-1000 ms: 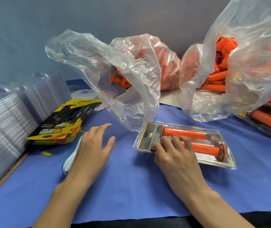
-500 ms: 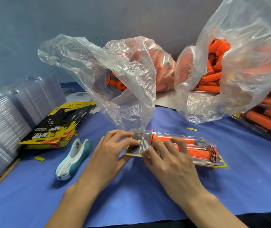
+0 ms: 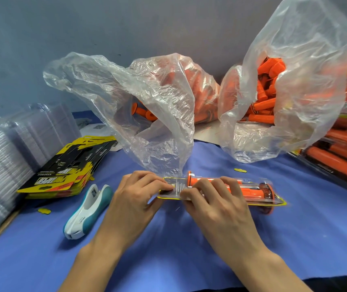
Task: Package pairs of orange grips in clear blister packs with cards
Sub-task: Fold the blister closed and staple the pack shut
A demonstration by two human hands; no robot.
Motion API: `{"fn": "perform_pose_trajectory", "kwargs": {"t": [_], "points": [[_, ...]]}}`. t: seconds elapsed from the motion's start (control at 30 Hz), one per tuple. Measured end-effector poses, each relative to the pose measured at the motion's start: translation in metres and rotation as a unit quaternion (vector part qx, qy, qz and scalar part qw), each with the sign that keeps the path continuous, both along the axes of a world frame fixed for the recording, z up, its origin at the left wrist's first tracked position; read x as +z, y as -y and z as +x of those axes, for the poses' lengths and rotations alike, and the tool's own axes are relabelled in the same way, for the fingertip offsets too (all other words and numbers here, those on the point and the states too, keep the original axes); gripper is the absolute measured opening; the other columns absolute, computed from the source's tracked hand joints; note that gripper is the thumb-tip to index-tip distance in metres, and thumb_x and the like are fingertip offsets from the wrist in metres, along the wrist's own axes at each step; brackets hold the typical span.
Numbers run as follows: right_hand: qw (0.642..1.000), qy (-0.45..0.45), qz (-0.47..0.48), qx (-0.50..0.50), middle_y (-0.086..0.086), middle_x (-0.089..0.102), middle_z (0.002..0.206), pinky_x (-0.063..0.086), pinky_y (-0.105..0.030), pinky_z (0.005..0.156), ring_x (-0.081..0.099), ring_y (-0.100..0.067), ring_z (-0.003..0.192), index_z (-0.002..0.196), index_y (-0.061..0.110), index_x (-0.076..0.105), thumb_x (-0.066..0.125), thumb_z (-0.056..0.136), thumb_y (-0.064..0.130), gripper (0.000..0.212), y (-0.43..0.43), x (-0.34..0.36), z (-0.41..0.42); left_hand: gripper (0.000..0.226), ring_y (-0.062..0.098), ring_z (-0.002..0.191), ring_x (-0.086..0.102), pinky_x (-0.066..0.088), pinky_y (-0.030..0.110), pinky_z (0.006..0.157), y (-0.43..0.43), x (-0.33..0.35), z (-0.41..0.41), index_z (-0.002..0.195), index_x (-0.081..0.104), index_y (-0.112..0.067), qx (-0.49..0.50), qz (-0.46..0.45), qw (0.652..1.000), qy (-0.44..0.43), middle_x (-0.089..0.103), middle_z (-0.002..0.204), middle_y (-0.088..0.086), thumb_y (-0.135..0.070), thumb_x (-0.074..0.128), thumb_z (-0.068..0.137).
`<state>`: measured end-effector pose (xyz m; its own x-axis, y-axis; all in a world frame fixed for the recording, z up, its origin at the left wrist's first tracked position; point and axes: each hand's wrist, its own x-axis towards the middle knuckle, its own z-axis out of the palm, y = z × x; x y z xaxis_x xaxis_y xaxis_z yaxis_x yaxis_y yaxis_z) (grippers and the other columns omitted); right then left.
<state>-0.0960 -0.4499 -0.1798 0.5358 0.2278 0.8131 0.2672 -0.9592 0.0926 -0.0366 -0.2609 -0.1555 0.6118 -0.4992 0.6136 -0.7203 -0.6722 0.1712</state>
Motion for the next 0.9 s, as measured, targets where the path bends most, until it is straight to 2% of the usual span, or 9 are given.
{"fn": "perform_pose_trajectory", "kwargs": {"t": [0.23,0.3,0.4,0.5,0.57,0.63,0.73,0.83,0.9], "points": [[1.0,0.021,0.005,-0.001,0.005,0.056,0.086,0.042,-0.037,0.079,0.05,-0.022,0.073,0.087,0.027,0.063,0.058,0.099,0.029,0.013,0.002,0.008,0.0,0.02,0.014,0.095,0.059,0.041,0.028,0.085,0.005,0.001,-0.002,0.096,0.071,-0.024,-0.03,-0.001,0.999,0.02,0.066,0.093,-0.016,-0.038,0.059,0.09],[1.0,0.02,0.015,0.003,0.005,0.058,0.085,0.042,-0.037,0.077,0.052,-0.023,0.071,0.087,0.027,0.065,0.06,0.098,0.028,0.012,0.003,0.014,-0.002,0.023,0.01,0.101,0.057,0.042,0.027,0.087,0.007,0.0,-0.004,0.105,0.065,-0.029,-0.022,-0.053,0.998,-0.014,0.062,0.101,-0.02,-0.045,0.058,0.09],[0.996,0.033,0.08,0.021,0.004,0.058,0.081,0.043,-0.038,0.071,0.054,-0.025,0.07,0.086,0.024,0.069,0.062,0.097,0.027,0.013,0.007,0.037,-0.006,0.048,-0.001,0.12,0.045,0.035,0.017,0.099,0.01,0.0,-0.003,0.132,0.046,-0.035,0.027,-0.172,0.98,-0.094,0.049,0.127,-0.022,-0.054,0.06,0.09],[0.97,0.047,0.219,0.096,0.007,0.058,0.082,0.043,-0.03,0.068,0.056,-0.016,0.072,0.087,0.025,0.067,0.065,0.095,0.029,0.009,0.011,0.074,-0.009,0.064,-0.012,0.126,0.041,0.035,0.015,0.103,0.015,0.005,0.004,0.14,0.038,-0.038,0.048,-0.313,0.921,-0.229,0.046,0.136,-0.025,-0.062,0.057,0.083],[0.934,0.033,0.325,0.143,0.013,0.055,0.078,0.039,-0.015,0.064,0.054,-0.006,0.068,0.085,0.03,0.063,0.067,0.092,0.034,0.009,0.016,0.097,-0.008,0.059,-0.019,0.119,0.045,0.039,0.008,0.098,0.02,0.009,0.008,0.135,0.04,-0.042,0.026,-0.362,0.886,-0.288,0.05,0.132,-0.026,-0.069,0.053,0.084],[0.88,-0.018,0.437,0.184,0.013,0.062,0.071,0.039,-0.012,0.056,0.057,-0.006,0.061,0.08,0.03,0.063,0.068,0.089,0.04,0.014,0.022,0.109,-0.004,0.056,-0.008,0.115,0.057,0.045,0.015,0.095,0.024,0.012,0.011,0.13,0.051,-0.035,-0.018,-0.402,0.854,-0.331,0.062,0.126,-0.017,-0.068,0.05,0.085],[0.751,-0.142,0.593,0.254,0.004,0.075,0.079,0.051,-0.018,0.056,0.07,-0.011,0.068,0.089,0.021,0.071,0.068,0.091,0.036,0.016,0.033,0.101,0.01,0.046,0.02,0.098,0.068,0.054,0.039,0.086,0.029,0.013,0.011,0.112,0.069,-0.015,-0.09,-0.464,0.788,-0.395,0.073,0.109,0.011,-0.052,0.053,0.092],[0.653,-0.199,0.699,0.213,-0.002,0.077,0.089,0.06,-0.028,0.071,0.074,-0.018,0.083,0.095,0.015,0.074,0.065,0.093,0.03,0.018,0.04,0.074,0.028,0.045,0.017,0.082,0.068,0.058,0.031,0.068,0.034,0.014,0.01,0.111,0.068,-0.01,-0.108,-0.474,0.736,-0.471,0.073,0.1,0.013,-0.047,0.055,0.089],[0.618,-0.198,0.737,0.188,-0.004,0.077,0.09,0.059,-0.031,0.074,0.073,-0.019,0.084,0.095,0.013,0.074,0.065,0.093,0.029,0.018,0.044,0.06,0.039,0.032,0.013,0.081,0.068,0.056,0.025,0.064,0.036,0.01,0.008,0.108,0.067,-0.012,-0.091,-0.428,0.732,-0.523,0.073,0.099,0.008,-0.037,0.057,0.09]]}}
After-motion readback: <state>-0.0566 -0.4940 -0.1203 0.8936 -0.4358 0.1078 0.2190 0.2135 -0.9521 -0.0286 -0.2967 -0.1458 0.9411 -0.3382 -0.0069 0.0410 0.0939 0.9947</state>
